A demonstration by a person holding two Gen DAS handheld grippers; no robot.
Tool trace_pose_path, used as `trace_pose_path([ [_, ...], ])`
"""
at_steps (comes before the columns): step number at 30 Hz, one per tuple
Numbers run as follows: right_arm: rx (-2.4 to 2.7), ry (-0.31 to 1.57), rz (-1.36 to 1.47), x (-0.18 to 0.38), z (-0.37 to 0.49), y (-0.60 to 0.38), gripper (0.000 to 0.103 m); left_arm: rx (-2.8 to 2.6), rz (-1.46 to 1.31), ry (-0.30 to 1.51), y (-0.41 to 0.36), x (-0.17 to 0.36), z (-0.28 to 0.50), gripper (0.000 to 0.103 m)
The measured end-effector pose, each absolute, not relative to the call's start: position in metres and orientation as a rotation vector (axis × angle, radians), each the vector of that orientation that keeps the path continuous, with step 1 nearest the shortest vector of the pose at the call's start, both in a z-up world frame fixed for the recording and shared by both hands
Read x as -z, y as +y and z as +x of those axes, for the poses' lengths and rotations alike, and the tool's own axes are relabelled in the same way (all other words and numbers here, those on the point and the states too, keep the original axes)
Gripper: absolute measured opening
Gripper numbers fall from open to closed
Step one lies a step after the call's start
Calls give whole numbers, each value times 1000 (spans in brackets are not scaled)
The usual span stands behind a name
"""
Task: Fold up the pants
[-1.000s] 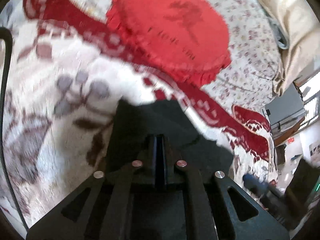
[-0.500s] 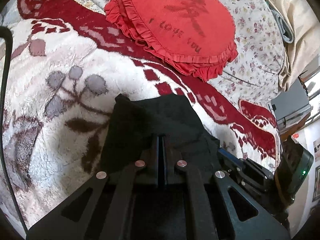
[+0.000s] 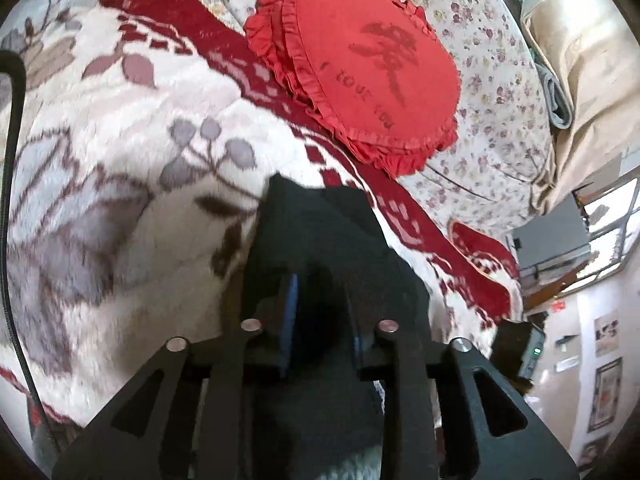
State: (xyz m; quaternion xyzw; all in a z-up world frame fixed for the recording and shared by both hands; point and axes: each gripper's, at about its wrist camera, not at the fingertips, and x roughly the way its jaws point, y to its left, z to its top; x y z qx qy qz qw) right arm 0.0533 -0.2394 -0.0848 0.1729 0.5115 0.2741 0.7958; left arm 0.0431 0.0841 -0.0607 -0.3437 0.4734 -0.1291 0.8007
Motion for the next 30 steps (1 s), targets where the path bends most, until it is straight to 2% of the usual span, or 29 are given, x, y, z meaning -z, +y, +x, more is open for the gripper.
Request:
trace_pose_path([
  [2,-604,1058,415,87,50,-245,21,292,-760,1016,86,60,42,27],
  [7,-641,1040,530,87,52,-254,36,351,-862,979,91,59,39,55],
  [9,-655,1040,592,88,54,-259,46,351,-852,973,90,56,38,58],
  [12,-674,1066,688,95,59,-265,49,328,-857,958,95,52,33,58],
  [14,-682,1079,703,96,61,-265,50,285,-889,896,108,48,25,65],
  [16,-694,1096,706,96,65,-263,50,246,-923,869,118,49,22,77],
  [23,-740,1134,667,95,71,-250,51,347,-1089,1081,107,91,41,77],
  [30,-776,1122,636,97,68,-240,49,349,-1059,1148,99,95,47,80],
])
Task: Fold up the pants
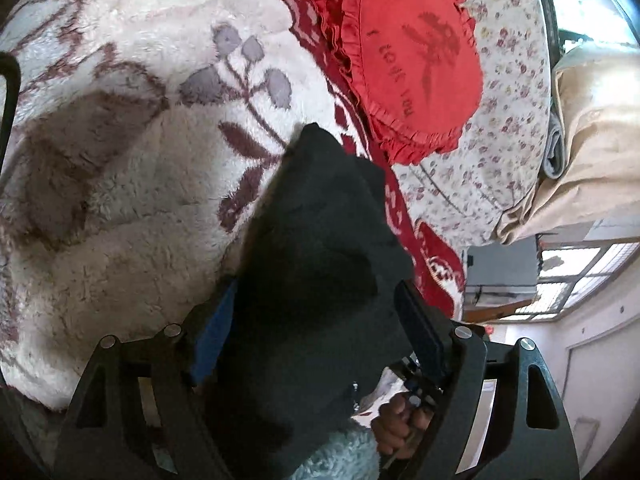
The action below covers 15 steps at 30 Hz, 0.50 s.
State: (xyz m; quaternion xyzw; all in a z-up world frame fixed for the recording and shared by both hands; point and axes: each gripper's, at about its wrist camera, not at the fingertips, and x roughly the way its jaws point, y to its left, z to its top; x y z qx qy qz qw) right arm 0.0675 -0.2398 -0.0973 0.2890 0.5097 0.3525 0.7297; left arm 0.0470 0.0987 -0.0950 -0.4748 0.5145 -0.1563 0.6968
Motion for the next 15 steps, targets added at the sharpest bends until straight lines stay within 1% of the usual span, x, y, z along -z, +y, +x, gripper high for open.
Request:
trace_pose_path([
  [4,-789,1108,680,99,68,-244,48,338,-1062,1139,98,96,48,80],
  [9,-781,1040,901,110,65,-266,48,339,-1082,1128,101,99,47,80],
  [15,-787,1030,897,107,63,-265,51,338,-1080,1125,100,98,48,81],
])
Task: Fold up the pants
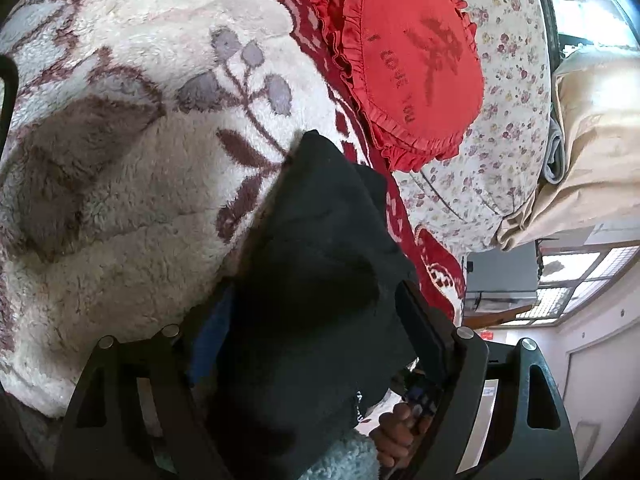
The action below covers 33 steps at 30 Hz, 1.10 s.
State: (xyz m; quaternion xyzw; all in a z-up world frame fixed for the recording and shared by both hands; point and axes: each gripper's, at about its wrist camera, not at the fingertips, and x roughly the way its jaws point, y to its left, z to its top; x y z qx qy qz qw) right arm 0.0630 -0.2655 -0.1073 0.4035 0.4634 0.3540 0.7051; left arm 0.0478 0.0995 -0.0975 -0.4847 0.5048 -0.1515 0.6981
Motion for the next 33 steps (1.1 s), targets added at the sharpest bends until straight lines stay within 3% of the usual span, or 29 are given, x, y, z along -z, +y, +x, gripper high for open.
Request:
trace_pose_path([
  [7,-723,1040,1012,105,56,-284,52,339,-1079,1127,99,96,48,81],
  [9,-720,1057,936,99,54,-281,64,340,-1077,1129,99,96,49,81],
  [15,-752,1142,683,86,58,-250,85,343,-1070,1131,99,96,48,81],
  [21,-759,1182,522,82,70,-227,88,342,-1056,1135,98,96,50,82],
  [22,-770,1180,515,82,71,-225,86,342,-1047,1137,97,96,51,82],
  [24,-787,1199,527,87,77,-225,59,345,-1037,1138,95,96,51,82],
  [30,-795,1161,581,98,69,-237,40,347,-1021,1138,94,94,50,81],
  [32,-792,1137,595,101,66,-240,33,325,-967,1141,90,89,50,66],
  [33,-785,1128,597,101,65,-241,27,295,-918,1145,88,86,49,47],
])
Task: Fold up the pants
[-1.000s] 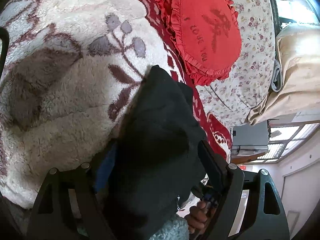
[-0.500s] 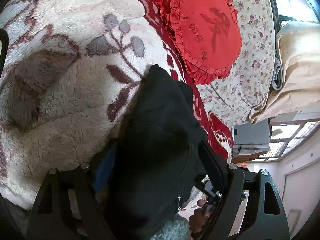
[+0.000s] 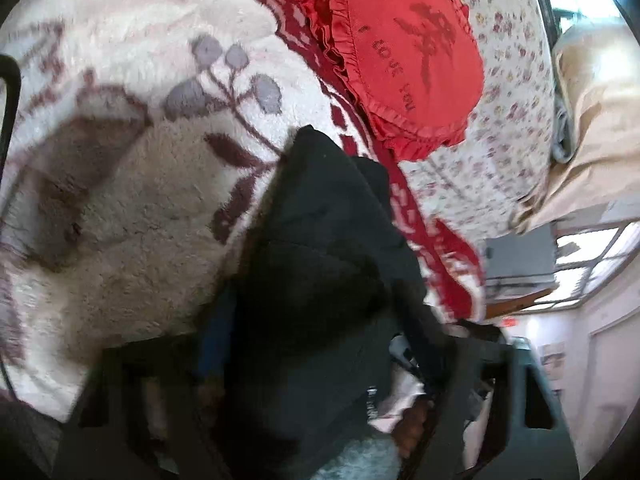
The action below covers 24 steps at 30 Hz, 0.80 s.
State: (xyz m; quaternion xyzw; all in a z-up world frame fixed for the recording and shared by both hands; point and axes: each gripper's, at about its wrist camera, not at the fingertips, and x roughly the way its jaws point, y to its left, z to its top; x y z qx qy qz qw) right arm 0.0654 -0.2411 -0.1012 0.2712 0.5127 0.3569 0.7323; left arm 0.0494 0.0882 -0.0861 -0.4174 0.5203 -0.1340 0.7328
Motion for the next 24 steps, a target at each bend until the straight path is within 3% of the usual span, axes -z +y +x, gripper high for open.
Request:
trace_pose_path([
  [2,-767,1104,580,97,64,-241,20,290,-842,1131,82,78,49,33],
  [4,-753,1076,542,88,65,-237,17,290,-761,1095,75,67,48,28],
  [14,-671,1007,484,66,116,-240,16,308,-575,972,55,55,111,28],
  [16,-654,1060,498,78,126,-242,18,286,-575,994,56,68,118,35],
  [20,-589,1079,539,76,126,-254,22,229,-556,917,68,53,106,36],
  [24,-583,952,452,37,101,-255,22,287,-537,781,67,24,74,35],
])
